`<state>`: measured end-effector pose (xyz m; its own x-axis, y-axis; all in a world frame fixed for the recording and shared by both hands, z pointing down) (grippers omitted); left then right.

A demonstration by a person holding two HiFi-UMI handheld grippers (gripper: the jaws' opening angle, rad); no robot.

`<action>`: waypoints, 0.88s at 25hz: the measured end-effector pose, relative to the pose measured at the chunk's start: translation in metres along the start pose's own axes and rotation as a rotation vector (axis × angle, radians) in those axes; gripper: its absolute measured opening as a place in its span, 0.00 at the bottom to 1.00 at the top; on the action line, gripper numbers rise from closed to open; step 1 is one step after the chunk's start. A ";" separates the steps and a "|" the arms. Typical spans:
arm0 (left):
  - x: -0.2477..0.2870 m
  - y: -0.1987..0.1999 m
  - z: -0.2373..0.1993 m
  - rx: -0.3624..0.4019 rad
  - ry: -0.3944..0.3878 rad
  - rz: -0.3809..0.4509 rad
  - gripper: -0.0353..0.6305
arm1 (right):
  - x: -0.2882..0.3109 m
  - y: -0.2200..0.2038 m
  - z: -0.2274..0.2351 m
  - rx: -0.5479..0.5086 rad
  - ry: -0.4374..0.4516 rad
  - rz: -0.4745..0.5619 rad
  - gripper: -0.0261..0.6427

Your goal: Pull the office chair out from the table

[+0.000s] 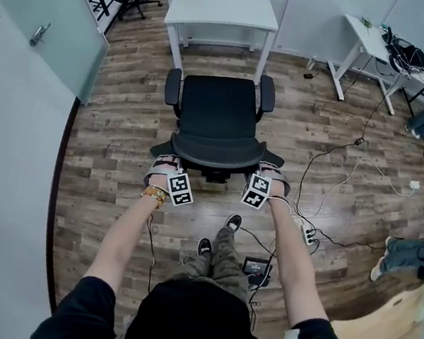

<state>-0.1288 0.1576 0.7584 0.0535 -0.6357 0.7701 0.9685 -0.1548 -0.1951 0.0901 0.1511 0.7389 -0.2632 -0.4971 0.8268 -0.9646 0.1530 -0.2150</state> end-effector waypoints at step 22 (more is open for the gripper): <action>-0.017 0.009 0.022 -0.096 -0.026 -0.066 0.28 | -0.019 -0.009 -0.019 -0.006 -0.013 0.022 0.21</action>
<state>-0.1153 0.1838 0.7571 -0.0026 -0.6022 0.7983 0.9425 -0.2682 -0.1992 0.1043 0.1756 0.7353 -0.2847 -0.5045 0.8151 -0.9584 0.1696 -0.2297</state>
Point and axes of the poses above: the fingertips, and each gripper's own axes: x forward along the fingers, z to its right, y out of its top, the point moved 3 cm from there along -x, backward along the fingers, and after that the axes turned 7 degrees about -x, right-handed, at the moved point
